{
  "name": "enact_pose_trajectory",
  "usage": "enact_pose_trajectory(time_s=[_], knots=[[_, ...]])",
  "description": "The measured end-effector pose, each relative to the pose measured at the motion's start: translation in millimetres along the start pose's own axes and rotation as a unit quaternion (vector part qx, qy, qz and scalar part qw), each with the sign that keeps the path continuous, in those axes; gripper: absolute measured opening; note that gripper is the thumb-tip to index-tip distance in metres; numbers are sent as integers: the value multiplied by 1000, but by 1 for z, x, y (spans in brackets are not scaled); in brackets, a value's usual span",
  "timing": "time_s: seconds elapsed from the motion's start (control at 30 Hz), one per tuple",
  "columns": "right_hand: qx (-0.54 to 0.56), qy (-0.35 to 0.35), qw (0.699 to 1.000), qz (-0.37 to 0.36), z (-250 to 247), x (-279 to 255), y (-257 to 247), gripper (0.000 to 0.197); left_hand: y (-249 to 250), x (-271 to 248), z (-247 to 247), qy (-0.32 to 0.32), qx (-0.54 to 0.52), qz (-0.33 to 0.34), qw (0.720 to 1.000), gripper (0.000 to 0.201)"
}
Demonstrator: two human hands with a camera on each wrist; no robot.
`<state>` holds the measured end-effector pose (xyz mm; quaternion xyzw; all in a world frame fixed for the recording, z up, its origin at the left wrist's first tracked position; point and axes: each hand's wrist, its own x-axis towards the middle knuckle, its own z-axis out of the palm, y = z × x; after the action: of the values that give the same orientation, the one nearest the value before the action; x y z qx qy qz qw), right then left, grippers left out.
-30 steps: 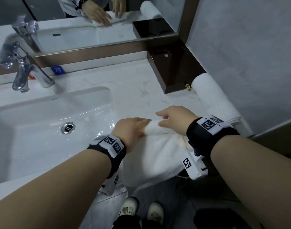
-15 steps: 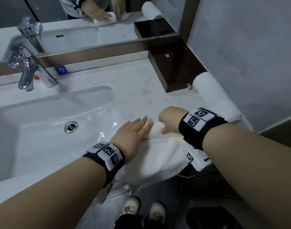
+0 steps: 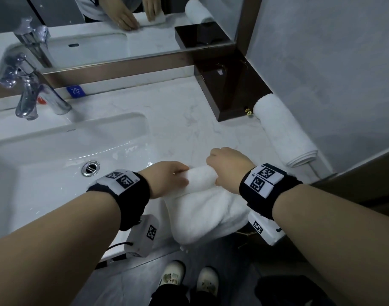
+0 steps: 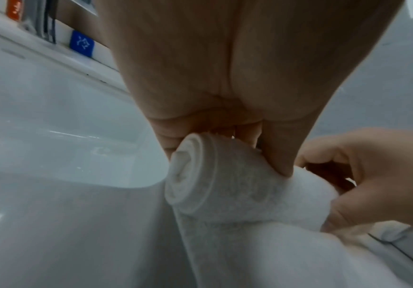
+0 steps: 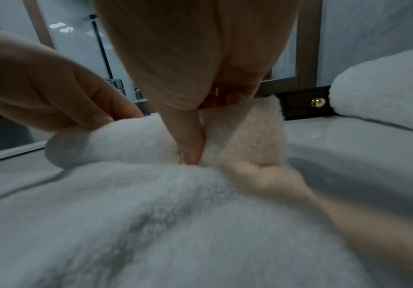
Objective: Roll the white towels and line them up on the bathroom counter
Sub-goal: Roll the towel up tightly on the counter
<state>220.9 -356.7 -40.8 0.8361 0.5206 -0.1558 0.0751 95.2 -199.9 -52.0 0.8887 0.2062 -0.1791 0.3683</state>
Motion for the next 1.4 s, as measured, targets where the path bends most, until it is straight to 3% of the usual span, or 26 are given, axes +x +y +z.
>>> enact_pose_trajectory(time_s=[0.27,0.53,0.73,0.93,1.13,1.23,1.4], knots=[[57,38,998,-13,10,-7,7,28,15,0,3,-65,108,-1,992,32],[157,93,983,11,18,-23,17,38,12,1,20,16,193,21,981,40],[209,109,970,65,9,-20,34,52,9,14,14,123,307,29,943,51],[266,119,946,139,5,-16,52,57,17,26,9,123,402,-4,907,72],[297,108,934,167,14,-11,50,72,27,34,6,126,397,-26,909,64],[288,116,934,174,17,-4,48,60,25,34,5,124,391,-19,912,65],[115,118,983,86,8,8,50,28,24,35,9,128,403,-9,906,71]])
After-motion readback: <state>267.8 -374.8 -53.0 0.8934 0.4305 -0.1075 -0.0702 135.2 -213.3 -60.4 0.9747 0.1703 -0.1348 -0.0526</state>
